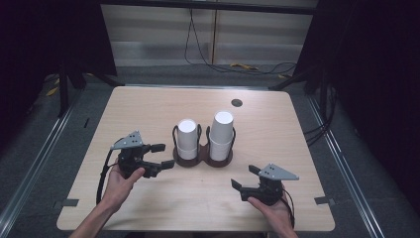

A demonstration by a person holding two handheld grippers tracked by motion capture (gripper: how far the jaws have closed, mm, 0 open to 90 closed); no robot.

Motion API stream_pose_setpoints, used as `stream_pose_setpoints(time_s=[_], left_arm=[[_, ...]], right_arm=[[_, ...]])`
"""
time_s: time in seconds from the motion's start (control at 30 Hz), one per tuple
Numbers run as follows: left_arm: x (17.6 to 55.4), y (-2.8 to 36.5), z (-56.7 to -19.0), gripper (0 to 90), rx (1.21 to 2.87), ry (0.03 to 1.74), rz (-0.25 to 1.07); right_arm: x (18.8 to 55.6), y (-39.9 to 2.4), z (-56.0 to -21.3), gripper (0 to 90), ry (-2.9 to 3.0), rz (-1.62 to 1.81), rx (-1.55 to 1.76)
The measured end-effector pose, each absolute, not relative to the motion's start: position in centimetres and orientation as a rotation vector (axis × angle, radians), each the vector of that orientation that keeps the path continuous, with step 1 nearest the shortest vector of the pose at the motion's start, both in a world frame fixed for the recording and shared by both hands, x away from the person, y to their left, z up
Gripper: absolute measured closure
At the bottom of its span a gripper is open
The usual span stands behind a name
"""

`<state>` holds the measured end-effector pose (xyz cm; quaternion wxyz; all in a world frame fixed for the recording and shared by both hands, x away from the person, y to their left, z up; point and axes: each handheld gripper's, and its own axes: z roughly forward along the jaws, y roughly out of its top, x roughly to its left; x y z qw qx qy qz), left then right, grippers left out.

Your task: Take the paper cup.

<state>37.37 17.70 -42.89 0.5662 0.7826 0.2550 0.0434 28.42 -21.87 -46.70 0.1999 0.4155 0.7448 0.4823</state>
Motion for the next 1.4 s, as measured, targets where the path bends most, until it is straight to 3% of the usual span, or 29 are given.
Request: stream_pose_setpoints(time_s=[0.73, 1.4], left_arm=[[41.6, 16.9, -38.5, 19.9, 1.88, 0.528, 0.147], [44.9, 14.7, -37.8, 18.8, 2.034, 0.567, 0.15]], right_arm=[[28.6, -21.7, -46.7, 16.2, 2.107, 1.345, 1.163], [28.5, -21.6, -46.8, 14.7, 2.129, 1.347, 1.139]])
